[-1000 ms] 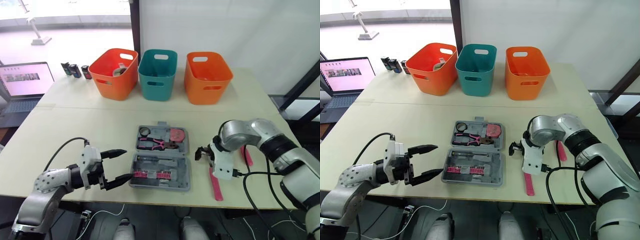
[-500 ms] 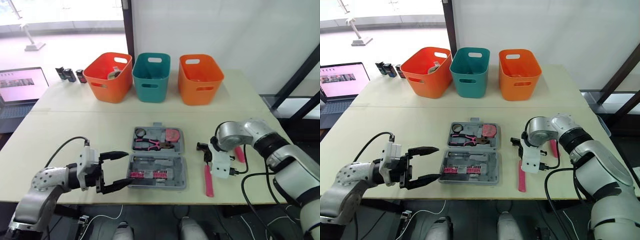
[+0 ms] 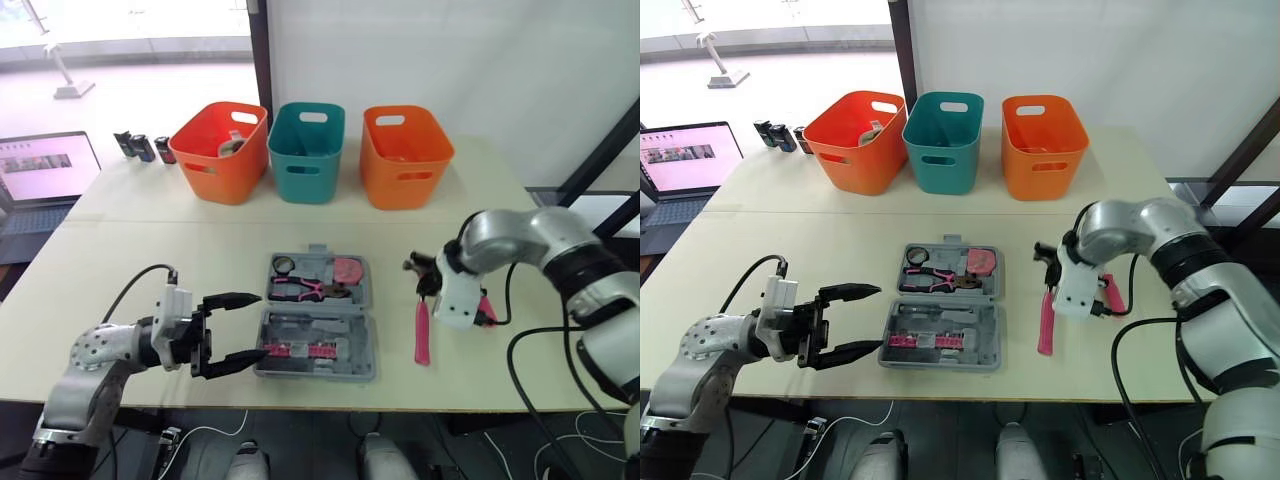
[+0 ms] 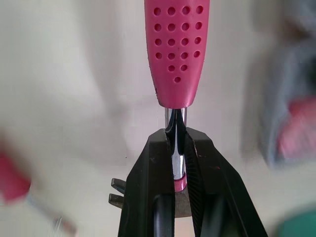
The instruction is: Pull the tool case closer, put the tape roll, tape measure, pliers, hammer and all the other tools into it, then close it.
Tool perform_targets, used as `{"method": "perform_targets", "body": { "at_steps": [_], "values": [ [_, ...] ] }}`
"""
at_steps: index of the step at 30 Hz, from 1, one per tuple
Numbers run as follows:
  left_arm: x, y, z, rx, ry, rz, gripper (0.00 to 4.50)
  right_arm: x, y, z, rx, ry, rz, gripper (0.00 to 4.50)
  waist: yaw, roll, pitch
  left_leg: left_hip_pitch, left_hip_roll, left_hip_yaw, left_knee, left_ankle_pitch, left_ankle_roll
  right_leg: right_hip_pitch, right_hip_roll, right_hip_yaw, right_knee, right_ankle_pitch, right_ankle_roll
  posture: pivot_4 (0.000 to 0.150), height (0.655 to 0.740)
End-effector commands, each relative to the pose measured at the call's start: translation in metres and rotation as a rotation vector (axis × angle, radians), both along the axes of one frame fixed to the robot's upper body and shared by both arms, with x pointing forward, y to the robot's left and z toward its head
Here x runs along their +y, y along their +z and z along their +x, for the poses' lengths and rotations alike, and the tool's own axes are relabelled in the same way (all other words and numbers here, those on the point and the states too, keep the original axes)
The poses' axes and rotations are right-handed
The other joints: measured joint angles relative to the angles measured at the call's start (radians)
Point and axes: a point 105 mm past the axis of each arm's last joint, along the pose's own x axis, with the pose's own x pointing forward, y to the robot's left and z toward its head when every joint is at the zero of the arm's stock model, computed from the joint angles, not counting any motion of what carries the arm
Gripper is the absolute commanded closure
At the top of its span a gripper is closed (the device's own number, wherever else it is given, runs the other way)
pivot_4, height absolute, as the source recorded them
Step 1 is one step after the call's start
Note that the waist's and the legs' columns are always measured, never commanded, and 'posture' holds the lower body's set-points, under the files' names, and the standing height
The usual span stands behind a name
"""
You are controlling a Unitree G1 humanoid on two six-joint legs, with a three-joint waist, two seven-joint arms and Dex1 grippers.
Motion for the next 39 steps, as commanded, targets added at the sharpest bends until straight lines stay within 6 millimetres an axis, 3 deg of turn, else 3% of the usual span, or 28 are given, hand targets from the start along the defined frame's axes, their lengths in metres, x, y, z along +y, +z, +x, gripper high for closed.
{"method": "perform_targets", "body": {
  "at_steps": [1,5,10,12,14,17,23,28,32,35,38,39],
  "values": [
    [0.007,0.009,-0.006,0.017,-0.062,-0.019,0.0,-0.013,0.035,-0.024,0.157,-0.4,0.174,4.48,0.014,0.002,0.0,-0.001,0.0,0.0,0.0,0.0,0.0,0.001,0.0,0.0,0.0,0.0,0.001,0.15,0.74],
    [0.013,0.01,-0.009,0.016,-0.103,-0.012,0.0,-0.005,0.039,-0.056,0.411,-0.813,0.381,4.48,0.022,0.005,0.002,0.0,0.0,0.0,0.001,-0.001,0.001,0.0,0.0,-0.001,0.001,-0.002,0.0,0.15,0.74],
    [0.014,0.01,-0.007,0.016,-0.116,-0.003,0.0,0.011,0.036,-0.074,0.648,-1.229,0.575,4.48,0.023,0.005,0.002,-0.001,0.0,0.001,0.004,0.0,0.001,-0.002,0.0,0.0,0.001,-0.001,-0.004,0.15,0.74],
    [0.013,0.01,-0.007,0.006,-0.124,0.004,0.0,0.016,0.031,-0.074,0.695,-1.39,0.65,4.48,0.023,0.004,0.001,-0.003,0.0,0.001,0.005,0.0,0.0,-0.003,0.0,0.0,0.001,-0.001,-0.005,0.15,0.74],
    [0.013,0.008,-0.007,-0.004,-0.129,0.021,0.0,0.013,0.021,-0.066,0.682,-1.657,0.739,4.48,0.023,0.004,0.001,-0.008,0.0,0.001,0.006,0.0,0.0,-0.006,0.0,0.0,0.001,0.0,-0.005,0.15,0.74],
    [0.014,0.008,-0.006,-0.013,-0.127,0.025,0.0,0.002,0.01,-0.057,0.717,-1.875,0.835,4.48,0.028,0.004,0.001,-0.017,0.0,0.001,0.008,0.0,0.0,-0.016,0.0,0.0,0.003,0.001,-0.005,0.15,0.74],
    [0.016,0.005,-0.007,0.005,-0.122,0.031,0.0,-0.019,-0.009,-0.032,0.741,-2.145,1.018,4.48,0.029,0.003,0.001,-0.018,0.0,0.0,0.007,0.0,0.0,-0.017,0.0,0.0,0.003,0.001,-0.003,0.15,0.74],
    [0.015,0.007,-0.01,0.007,-0.124,0.025,0.0,-0.017,-0.035,-0.052,0.803,-2.283,0.974,4.48,0.027,0.002,0.001,-0.018,0.0,0.0,0.004,0.0,0.001,-0.017,0.0,0.0,0.003,0.001,-0.003,0.15,0.74],
    [0.015,0.007,-0.01,0.009,-0.113,0.023,0.0,-0.016,-0.059,-0.052,0.657,-2.378,1.098,4.48,0.023,0.001,0.0,-0.018,0.0,0.0,0.005,-0.001,0.002,-0.017,0.0,0.0,0.003,0.001,-0.003,0.15,0.74],
    [0.016,0.008,-0.011,0.011,-0.107,0.022,0.0,-0.013,-0.062,-0.05,0.522,-2.456,1.244,4.48,0.023,0.001,0.0,-0.017,0.0,0.0,0.006,0.0,0.003,-0.016,0.001,0.0,0.005,0.0,-0.004,0.15,0.74],
    [0.017,0.007,-0.012,0.015,-0.101,0.023,0.0,-0.006,-0.069,-0.056,0.466,-2.528,1.281,4.48,0.023,0.001,0.0,-0.017,0.0,0.0,0.007,0.001,0.005,-0.016,0.001,0.0,0.005,0.0,-0.005,0.15,0.74],
    [0.017,0.007,-0.012,0.016,-0.1,0.023,0.0,-0.005,-0.07,-0.058,0.451,-2.543,1.281,4.06,0.023,0.001,0.0,-0.017,0.0,0.0,0.007,0.002,0.006,-0.016,0.001,0.0,0.005,0.0,-0.005,0.15,0.74]
  ]
}}
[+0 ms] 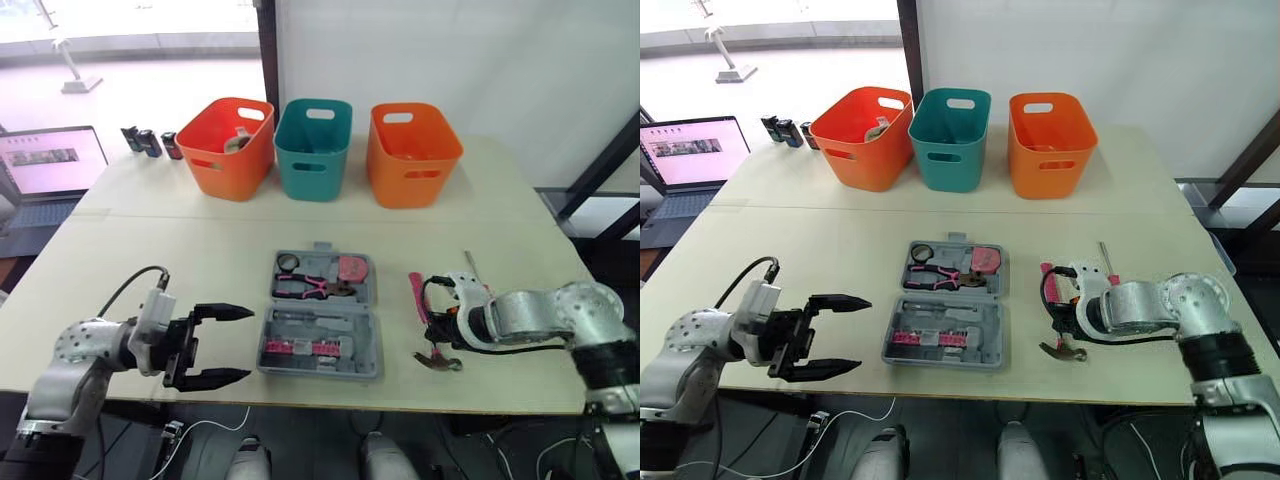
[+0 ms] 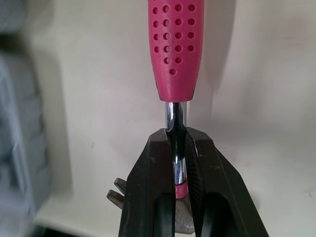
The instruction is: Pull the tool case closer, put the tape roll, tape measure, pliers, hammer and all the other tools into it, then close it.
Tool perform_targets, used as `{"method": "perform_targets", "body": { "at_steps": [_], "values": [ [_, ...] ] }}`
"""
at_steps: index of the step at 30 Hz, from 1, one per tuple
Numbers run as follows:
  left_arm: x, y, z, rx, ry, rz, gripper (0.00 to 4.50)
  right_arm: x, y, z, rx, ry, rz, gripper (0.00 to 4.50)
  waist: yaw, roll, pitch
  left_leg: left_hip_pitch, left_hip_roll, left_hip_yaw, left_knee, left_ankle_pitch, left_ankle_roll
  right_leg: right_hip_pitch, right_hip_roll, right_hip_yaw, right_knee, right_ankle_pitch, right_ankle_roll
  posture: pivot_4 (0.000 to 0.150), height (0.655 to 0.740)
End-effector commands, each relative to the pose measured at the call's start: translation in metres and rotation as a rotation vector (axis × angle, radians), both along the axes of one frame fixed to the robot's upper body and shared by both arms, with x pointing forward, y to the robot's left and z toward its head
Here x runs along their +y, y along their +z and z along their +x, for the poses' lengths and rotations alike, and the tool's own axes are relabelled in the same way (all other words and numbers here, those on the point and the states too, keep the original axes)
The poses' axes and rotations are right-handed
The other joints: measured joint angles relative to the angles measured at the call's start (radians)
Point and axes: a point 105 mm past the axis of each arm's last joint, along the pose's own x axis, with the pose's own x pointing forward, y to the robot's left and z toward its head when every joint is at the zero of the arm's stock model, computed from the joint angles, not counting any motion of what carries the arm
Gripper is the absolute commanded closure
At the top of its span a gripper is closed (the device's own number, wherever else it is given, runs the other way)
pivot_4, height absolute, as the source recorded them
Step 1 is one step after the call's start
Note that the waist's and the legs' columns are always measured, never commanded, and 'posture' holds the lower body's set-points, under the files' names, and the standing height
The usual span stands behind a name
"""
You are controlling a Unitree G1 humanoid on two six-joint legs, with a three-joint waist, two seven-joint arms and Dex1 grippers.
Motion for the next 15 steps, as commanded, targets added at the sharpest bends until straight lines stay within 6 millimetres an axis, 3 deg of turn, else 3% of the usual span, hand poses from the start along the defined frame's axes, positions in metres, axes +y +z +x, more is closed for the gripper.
{"method": "perform_targets", "body": {
  "at_steps": [1,4,9,12,15],
  "values": [
    [0.002,0.009,-0.003,-0.035,0.004,0.004,0.0,0.006,0.007,-0.003,-0.034,-0.075,-0.004,3.6,0.0,0.0,0.0,0.0,0.0,0.0,0.0,0.0,0.0,0.0,0.0,0.0,0.0,0.0,0.0,0.15,0.74],
    [0.003,0.01,-0.003,-0.031,0.002,0.004,0.0,0.008,0.008,-0.006,-0.057,-0.098,-0.002,2.34,0.0,0.0,0.0,0.0,0.0,0.0,0.0,0.0,0.001,0.0,0.0,0.0,0.0,0.0,-0.001,0.15,0.74],
    [0.003,0.011,-0.003,-0.019,-0.002,0.002,0.0,0.01,0.036,-0.002,-0.177,-0.042,-0.017,0.02,0.0,0.0,0.0,0.0,0.0,0.0,-0.001,0.0,0.001,0.0,0.0,0.0,0.0,0.0,-0.001,0.15,0.74],
    [0.003,0.01,-0.003,-0.012,-0.004,0.001,0.0,0.01,0.056,-0.01,-0.26,0.061,-0.08,0.02,0.002,0.0,0.0,0.0,0.0,0.0,-0.001,0.0,0.001,-0.001,0.0,0.0,0.0,0.0,-0.001,0.15,0.74],
    [0.003,0.011,-0.003,-0.009,-0.002,-0.002,0.0,0.013,0.061,-0.025,-0.311,0.15,-0.143,0.02,0.002,0.0,0.0,0.0,0.0,0.0,-0.003,0.0,0.001,-0.001,0.0,0.0,-0.001,0.0,-0.001,0.15,0.74]
  ]
}}
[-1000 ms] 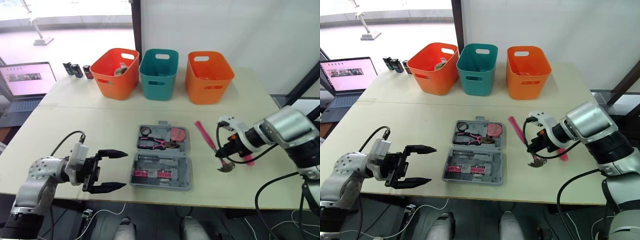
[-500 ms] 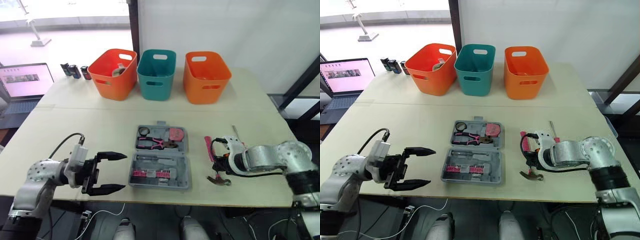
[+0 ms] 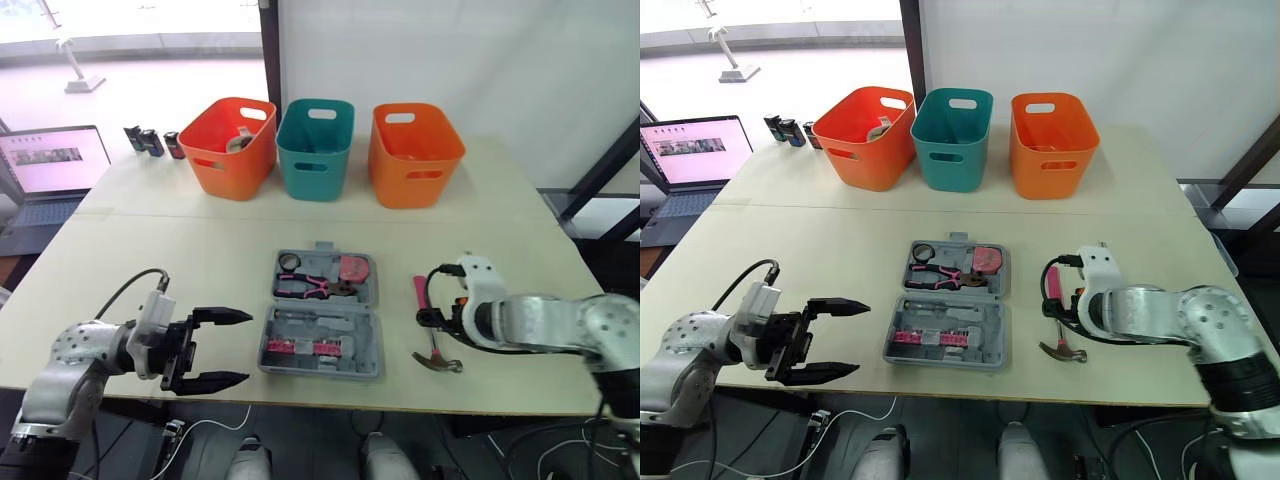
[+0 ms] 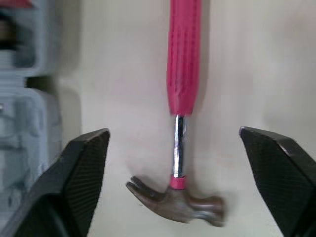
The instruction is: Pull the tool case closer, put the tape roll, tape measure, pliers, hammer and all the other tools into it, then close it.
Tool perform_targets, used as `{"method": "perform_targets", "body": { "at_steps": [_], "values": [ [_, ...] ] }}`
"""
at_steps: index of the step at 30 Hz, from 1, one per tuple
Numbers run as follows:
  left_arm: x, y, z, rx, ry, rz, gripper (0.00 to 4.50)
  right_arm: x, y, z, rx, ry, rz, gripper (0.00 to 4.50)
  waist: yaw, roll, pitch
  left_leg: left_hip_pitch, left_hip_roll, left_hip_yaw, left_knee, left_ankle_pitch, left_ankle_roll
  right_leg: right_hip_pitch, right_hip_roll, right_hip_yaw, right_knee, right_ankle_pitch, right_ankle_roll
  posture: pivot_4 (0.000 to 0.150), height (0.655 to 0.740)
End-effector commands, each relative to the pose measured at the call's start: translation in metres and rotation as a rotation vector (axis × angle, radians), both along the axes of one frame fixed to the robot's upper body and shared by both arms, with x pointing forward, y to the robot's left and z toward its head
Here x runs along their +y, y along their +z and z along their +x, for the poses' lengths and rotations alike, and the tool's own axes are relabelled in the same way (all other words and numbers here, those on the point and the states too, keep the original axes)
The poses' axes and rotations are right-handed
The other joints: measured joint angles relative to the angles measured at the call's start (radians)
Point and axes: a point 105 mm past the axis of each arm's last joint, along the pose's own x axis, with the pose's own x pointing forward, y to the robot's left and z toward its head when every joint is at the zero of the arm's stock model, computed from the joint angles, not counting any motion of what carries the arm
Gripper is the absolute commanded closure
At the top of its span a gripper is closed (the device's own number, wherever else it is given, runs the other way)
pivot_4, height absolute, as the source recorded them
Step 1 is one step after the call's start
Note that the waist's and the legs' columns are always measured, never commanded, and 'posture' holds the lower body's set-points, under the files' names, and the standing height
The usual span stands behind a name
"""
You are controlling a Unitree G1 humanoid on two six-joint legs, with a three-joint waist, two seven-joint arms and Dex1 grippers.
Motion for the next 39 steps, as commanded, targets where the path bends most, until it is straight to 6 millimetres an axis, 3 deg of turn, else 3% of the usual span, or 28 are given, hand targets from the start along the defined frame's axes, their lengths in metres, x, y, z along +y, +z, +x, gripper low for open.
{"method": "perform_targets", "body": {
  "at_steps": [1,4,11,16,20,27,30,37,39],
  "values": [
    [0.002,0.011,0.0,-0.037,0.0,-0.014,0.0,0.012,0.007,-0.016,-0.073,0.106,-0.025,0.02,0.0,-0.001,0.0,0.0,0.0,0.0,0.0,0.0,0.0,0.0,0.0,0.0,0.0,0.0,0.0,0.15,0.74],
    [0.002,0.011,0.0,-0.033,0.003,-0.014,0.0,0.017,0.001,-0.026,-0.2,0.158,-0.152,0.02,0.0,-0.002,-0.001,0.0,0.0,0.0,-0.001,0.0,0.001,0.0,0.0,0.0,-0.002,0.0,0.0,0.15,0.74],
    [0.003,0.013,0.0,-0.028,0.003,-0.012,0.0,0.018,-0.031,-0.038,-0.381,-0.008,-0.137,0.02,-0.002,-0.005,-0.003,0.0,0.0,0.0,0.001,0.0,0.001,0.001,0.0,0.0,-0.003,0.0,-0.001,0.15,0.74],
    [0.003,0.014,0.001,-0.027,0.002,-0.008,0.0,0.014,-0.051,-0.033,-0.42,-0.054,-0.175,0.02,-0.002,-0.006,-0.004,0.0,0.0,0.0,0.0,0.0,0.0,0.001,0.0,0.0,-0.004,0.001,-0.002,0.15,0.74],
    [0.002,0.015,0.001,-0.025,-0.006,0.0,0.0,0.017,-0.06,-0.016,-0.45,-0.079,-0.149,0.02,-0.003,-0.006,-0.004,0.0,0.0,0.0,-0.001,0.0,0.0,0.001,0.0,0.0,-0.004,0.001,-0.002,0.15,0.74],
    [0.001,0.018,0.002,-0.028,-0.009,0.001,0.0,-0.004,-0.102,-0.018,-0.292,-0.165,-0.175,0.02,0.0,-0.008,-0.005,0.0,0.0,0.0,-0.001,0.0,0.0,0.002,0.0,0.0,-0.004,0.001,-0.002,0.15,0.74],
    [0.001,0.018,0.002,-0.028,-0.009,0.002,0.0,-0.004,-0.111,-0.025,-0.244,-0.178,-0.163,0.85,0.001,-0.009,-0.006,0.001,0.0,0.0,-0.001,0.0,0.0,0.003,0.0,0.0,-0.004,0.001,-0.002,0.15,0.74],
    [0.001,0.019,0.003,-0.027,-0.004,0.004,0.0,0.002,-0.114,-0.025,-0.231,-0.191,-0.125,4.31,0.004,-0.016,-0.011,0.001,0.0,0.0,-0.001,0.0,0.0,0.004,0.0,0.0,-0.004,0.001,-0.002,0.15,0.74],
    [0.002,0.019,0.003,-0.027,0.0,0.003,0.0,0.003,-0.113,-0.026,-0.233,-0.194,-0.124,4.47,0.004,-0.017,-0.012,0.002,0.0,0.0,-0.001,0.0,0.0,0.004,0.0,0.0,-0.004,0.001,-0.002,0.15,0.74]
  ]
}}
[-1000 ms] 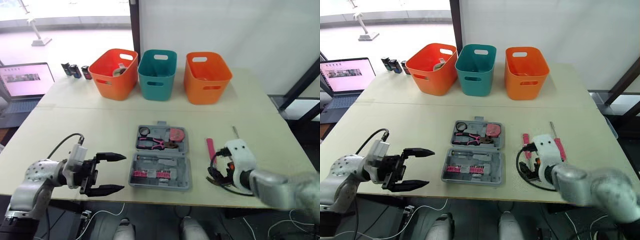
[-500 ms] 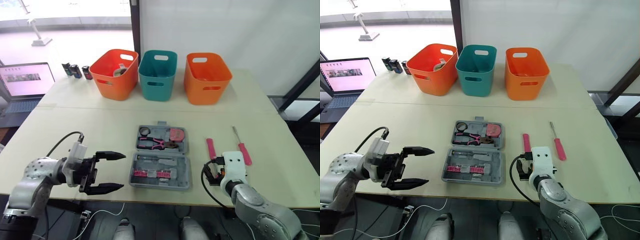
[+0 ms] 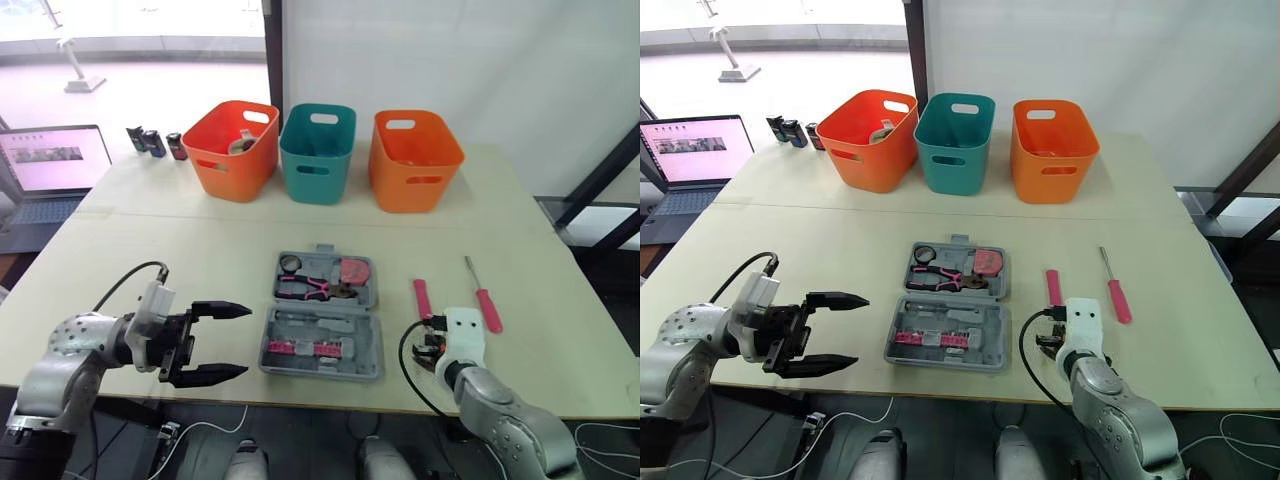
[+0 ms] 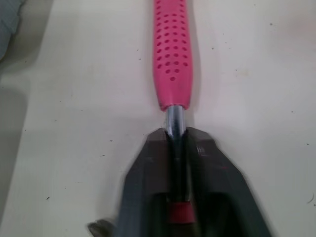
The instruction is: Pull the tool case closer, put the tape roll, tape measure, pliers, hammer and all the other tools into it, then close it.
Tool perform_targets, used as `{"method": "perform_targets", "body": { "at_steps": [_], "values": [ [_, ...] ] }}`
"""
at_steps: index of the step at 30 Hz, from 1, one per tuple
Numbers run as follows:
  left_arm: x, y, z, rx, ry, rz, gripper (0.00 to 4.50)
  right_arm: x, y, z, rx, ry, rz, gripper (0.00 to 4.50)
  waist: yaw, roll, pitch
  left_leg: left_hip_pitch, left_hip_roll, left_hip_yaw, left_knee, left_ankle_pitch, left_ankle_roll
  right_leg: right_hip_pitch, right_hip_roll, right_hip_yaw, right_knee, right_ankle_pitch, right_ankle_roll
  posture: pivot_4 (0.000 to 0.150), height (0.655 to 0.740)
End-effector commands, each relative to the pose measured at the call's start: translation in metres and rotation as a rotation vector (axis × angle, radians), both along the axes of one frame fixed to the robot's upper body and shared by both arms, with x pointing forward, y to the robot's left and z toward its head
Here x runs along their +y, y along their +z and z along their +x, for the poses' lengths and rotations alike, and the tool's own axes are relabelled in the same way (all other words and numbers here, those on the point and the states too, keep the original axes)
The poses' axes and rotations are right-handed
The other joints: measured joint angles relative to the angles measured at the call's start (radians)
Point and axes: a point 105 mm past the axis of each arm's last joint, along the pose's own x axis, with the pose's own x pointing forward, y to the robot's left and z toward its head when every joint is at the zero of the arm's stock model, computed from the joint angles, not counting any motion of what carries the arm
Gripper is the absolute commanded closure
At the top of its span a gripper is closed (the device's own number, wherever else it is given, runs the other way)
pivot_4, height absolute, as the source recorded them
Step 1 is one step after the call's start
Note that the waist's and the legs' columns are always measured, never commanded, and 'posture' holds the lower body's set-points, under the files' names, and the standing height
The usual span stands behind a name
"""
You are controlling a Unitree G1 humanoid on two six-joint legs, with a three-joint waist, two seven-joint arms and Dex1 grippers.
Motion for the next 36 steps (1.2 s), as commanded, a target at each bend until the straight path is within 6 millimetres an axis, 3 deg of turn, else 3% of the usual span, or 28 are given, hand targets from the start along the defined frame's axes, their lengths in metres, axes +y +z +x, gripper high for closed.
{"method": "perform_targets", "body": {
  "at_steps": [1,4,8,12,15,18,21,26,30,36],
  "values": [
    [0.002,0.012,-0.001,-0.044,-0.001,-0.005,0.0,-0.005,-0.014,-0.01,0.075,-0.023,-0.014,4.47,0.0,0.0,0.0,0.0,0.0,0.0,0.0,0.0,0.0,0.0,0.0,0.0,0.0,0.0,0.0,0.15,0.74],
    [0.003,0.013,0.0,-0.045,0.008,-0.01,0.0,-0.003,-0.001,-0.004,0.021,-0.006,-0.035,4.47,0.0,0.0,0.0,0.0,0.0,0.0,0.0,0.0,0.0,0.0,0.0,0.0,0.0,0.0,0.0,0.15,0.74],
    [0.014,0.013,0.002,-0.028,0.047,-0.02,0.0,0.016,0.049,0.015,-0.163,0.151,-0.06,4.47,-0.004,0.002,0.001,-0.001,0.0,0.0,0.0,0.0,0.0,-0.001,0.0,0.0,0.0,0.0,0.0,0.15,0.74],
    [0.038,0.01,-0.001,-0.024,0.135,0.007,0.0,0.06,0.127,0.024,-0.338,0.584,-0.19,4.47,-0.021,0.01,0.006,0.0,0.0,0.0,0.0,0.0,0.0,-0.003,0.0,0.001,0.0,0.0,0.0,0.15,0.74],
    [0.05,0.007,-0.004,-0.026,0.169,0.027,0.0,0.091,0.153,0.017,-0.321,0.852,-0.183,4.47,-0.018,0.011,0.006,0.0,0.0,0.0,-0.002,0.0,0.0,-0.004,0.0,0.0,0.002,0.0,0.001,0.15,0.74],
    [0.059,0.003,-0.006,-0.026,0.198,0.049,0.0,0.12,0.157,0.001,-0.209,1.15,-0.243,4.47,-0.009,0.01,0.007,-0.002,0.0,-0.001,-0.003,0.0,0.0,-0.003,0.0,-0.001,0.0,-0.001,0.002,0.15,0.74],
    [0.066,-0.002,-0.006,-0.016,0.223,0.059,0.0,0.135,0.15,-0.003,-0.081,1.301,-0.302,4.47,-0.003,0.011,0.007,-0.003,0.0,-0.001,-0.003,0.0,0.0,-0.004,0.0,-0.001,-0.001,-0.001,0.002,0.15,0.74],
    [0.07,-0.006,-0.004,-0.021,0.237,0.073,0.0,0.139,0.131,0.003,0.164,1.38,-0.466,4.47,-0.006,0.011,0.007,-0.006,0.0,0.0,-0.001,0.0,-0.001,-0.007,0.0,-0.001,-0.001,0.0,0.001,0.15,0.74],
    [0.069,-0.006,-0.005,-0.031,0.237,0.072,0.0,0.15,0.134,0.012,0.183,1.354,-0.498,4.47,-0.007,0.011,0.007,-0.007,0.0,0.0,-0.001,0.001,-0.001,-0.009,0.0,-0.001,0.001,0.0,0.001,0.15,0.74],
    [0.068,-0.01,-0.008,-0.031,0.237,0.065,0.0,0.156,0.133,0.011,0.278,1.348,-0.548,4.47,-0.007,0.011,0.007,-0.016,0.0,-0.001,0.0,0.002,-0.002,-0.024,0.0,-0.001,0.016,0.001,0.005,0.15,0.74]
  ]
}}
